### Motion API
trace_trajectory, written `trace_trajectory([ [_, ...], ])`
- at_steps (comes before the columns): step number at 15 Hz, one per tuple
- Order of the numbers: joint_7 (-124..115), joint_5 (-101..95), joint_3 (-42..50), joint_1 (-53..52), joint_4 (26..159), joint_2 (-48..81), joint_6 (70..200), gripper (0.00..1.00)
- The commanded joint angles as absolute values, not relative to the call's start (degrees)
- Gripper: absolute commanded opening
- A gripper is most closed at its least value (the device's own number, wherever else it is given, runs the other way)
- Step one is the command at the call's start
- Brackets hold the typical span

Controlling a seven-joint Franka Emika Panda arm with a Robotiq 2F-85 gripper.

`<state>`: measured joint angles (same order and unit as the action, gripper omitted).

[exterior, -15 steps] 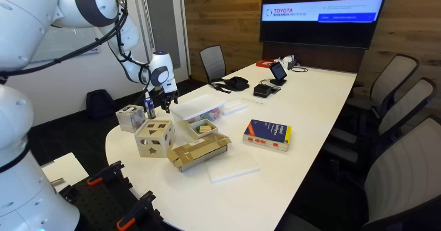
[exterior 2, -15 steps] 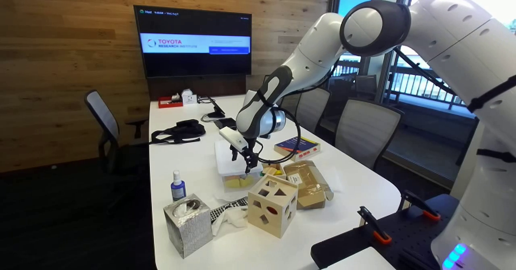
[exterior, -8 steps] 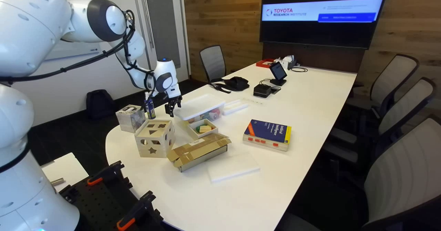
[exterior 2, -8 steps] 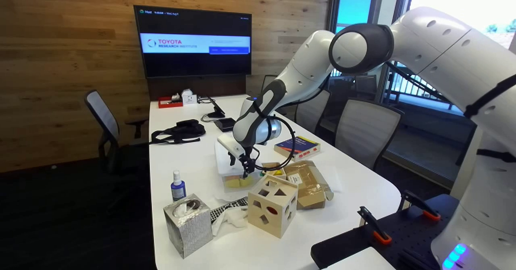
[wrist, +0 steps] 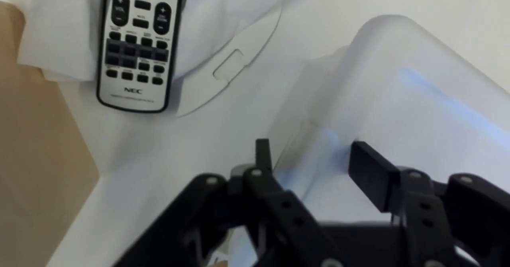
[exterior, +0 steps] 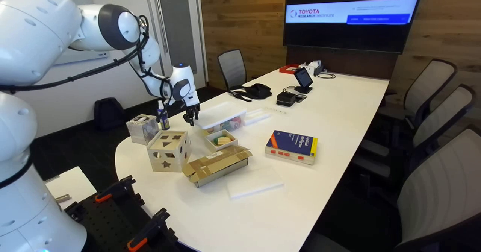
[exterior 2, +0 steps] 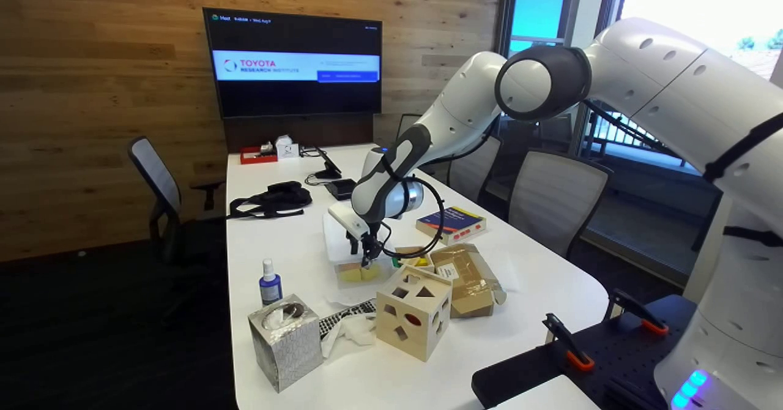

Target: Remove the white lid from the clear container.

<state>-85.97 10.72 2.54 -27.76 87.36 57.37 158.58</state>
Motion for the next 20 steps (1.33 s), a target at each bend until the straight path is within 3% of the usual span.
trace_trajectory([
  [1,-88.94,9.55,3.68,-28.53,84.47,58.97,156.42,0.25],
  [7,-89.07,9.33,3.51,-28.30,84.16,58.43,155.93,0.16],
  [20,-87.27,7.90,2.30,-28.38,87.78,51.91,152.99,0.16],
])
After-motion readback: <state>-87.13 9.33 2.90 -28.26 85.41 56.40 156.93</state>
